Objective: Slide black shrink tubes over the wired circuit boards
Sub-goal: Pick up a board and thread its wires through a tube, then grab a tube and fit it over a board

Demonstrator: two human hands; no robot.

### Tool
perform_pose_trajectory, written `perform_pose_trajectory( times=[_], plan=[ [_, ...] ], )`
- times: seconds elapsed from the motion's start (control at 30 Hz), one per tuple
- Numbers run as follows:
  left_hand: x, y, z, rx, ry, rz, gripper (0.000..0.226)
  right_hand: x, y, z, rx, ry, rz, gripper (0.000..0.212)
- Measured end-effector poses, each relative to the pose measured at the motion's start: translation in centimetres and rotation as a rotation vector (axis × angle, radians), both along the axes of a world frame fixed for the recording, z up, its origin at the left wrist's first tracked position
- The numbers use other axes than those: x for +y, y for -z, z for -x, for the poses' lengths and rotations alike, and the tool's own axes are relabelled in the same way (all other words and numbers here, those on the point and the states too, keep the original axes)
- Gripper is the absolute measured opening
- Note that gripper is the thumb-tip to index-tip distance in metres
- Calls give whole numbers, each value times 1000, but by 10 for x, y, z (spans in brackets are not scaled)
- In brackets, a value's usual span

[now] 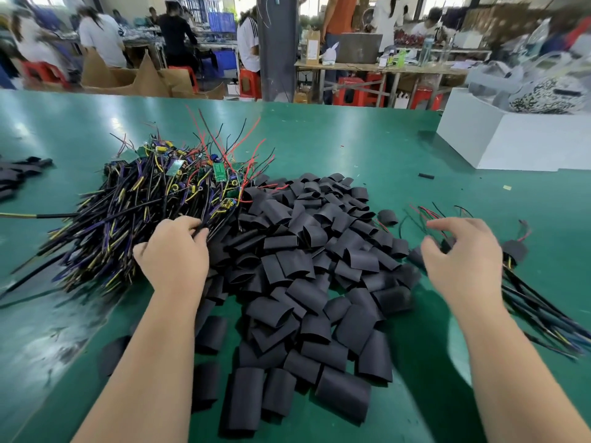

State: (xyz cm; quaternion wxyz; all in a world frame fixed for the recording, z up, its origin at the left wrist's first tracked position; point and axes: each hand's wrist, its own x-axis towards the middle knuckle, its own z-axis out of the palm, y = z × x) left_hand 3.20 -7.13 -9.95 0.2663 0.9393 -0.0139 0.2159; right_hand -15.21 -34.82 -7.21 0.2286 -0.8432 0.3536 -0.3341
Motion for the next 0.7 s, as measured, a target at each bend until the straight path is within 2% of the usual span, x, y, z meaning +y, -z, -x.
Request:
perform_pose_trajectory(
  times=[0.13, 0.2, 0.27, 0.33, 0.4, 0.47, 0.53, 0.6, 0.7],
  plan=[
    [-3, -4, 5, -226, -14, 50, 24, 15, 2, -4, -109, -102, 26, 19],
    [-5, -12, 11, -392, 105, 177, 23, 23, 0, -6, -195, -167, -74, 23],
    [-9, -20, 19, -562, 277, 256, 21, 34, -4, -9, -291, -306, -335, 30],
    [-17, -23, 31, -633, 445, 286, 22, 47, -6, -10, -374, -551, -719, 30],
    [-28, -23, 44, -588, 619, 311, 25, 59, -6, -12, -386, -796, -1106, 25],
    [-38, -20, 54, -526, 760, 292, 23, 66, -5, -13, -430, -927, -1341, 33],
    [-45, -16, 60, -487, 847, 227, 22, 68, -4, -15, -550, -942, -1401, 30],
    [-49, -14, 63, -443, 881, 165, 24, 67, -5, -17, -637, -865, -1329, 24],
    [-53, -15, 68, -400, 897, 148, 38, 68, -3, -18, -617, -791, -1185, 18]
  ],
)
